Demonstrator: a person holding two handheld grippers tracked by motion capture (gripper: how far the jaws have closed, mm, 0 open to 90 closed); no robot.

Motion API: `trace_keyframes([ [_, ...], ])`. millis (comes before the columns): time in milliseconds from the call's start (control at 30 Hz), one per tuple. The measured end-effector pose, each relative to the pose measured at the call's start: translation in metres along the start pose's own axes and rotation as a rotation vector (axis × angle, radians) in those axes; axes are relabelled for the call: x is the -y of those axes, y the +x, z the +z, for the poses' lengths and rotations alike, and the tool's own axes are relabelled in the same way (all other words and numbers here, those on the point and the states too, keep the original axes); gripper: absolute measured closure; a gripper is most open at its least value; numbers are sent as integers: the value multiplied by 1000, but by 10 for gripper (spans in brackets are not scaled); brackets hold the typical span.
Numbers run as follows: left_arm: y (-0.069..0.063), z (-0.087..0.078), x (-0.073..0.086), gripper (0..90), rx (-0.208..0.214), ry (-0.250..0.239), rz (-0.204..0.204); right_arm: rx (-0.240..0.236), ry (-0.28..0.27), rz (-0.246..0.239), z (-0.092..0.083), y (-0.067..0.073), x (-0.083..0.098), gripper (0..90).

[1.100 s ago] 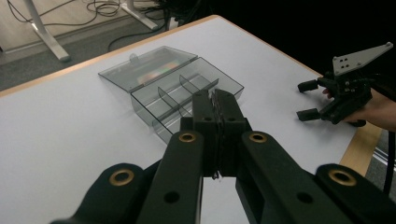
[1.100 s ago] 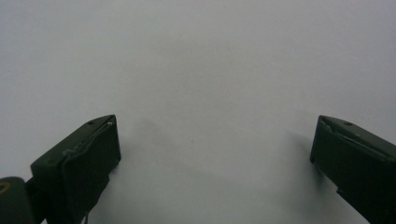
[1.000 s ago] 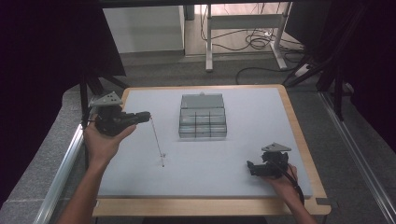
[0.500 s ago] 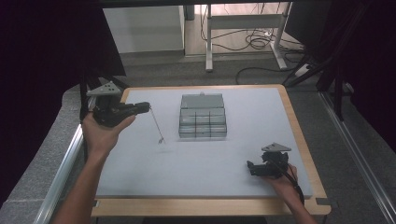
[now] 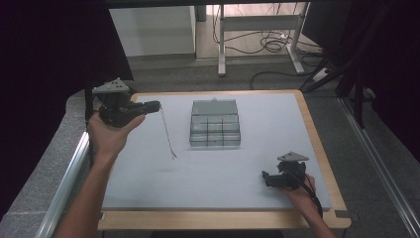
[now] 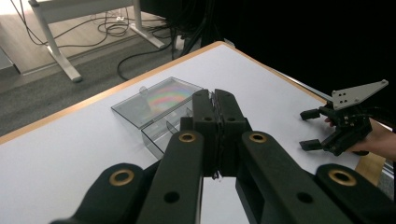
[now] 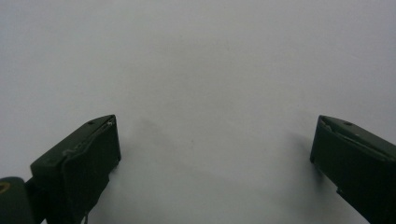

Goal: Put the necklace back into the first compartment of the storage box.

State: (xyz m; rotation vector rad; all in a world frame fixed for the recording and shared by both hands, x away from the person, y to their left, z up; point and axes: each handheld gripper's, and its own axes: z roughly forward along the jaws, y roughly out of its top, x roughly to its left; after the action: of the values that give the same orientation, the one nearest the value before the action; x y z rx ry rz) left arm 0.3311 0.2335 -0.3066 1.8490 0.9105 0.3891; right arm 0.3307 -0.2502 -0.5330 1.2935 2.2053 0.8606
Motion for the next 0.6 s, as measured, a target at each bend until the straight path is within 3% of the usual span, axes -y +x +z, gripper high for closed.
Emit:
trace_keyframes([
  [600, 5, 13, -23, 895, -17, 5, -5, -1, -1, 1, 0, 0, 0, 13],
])
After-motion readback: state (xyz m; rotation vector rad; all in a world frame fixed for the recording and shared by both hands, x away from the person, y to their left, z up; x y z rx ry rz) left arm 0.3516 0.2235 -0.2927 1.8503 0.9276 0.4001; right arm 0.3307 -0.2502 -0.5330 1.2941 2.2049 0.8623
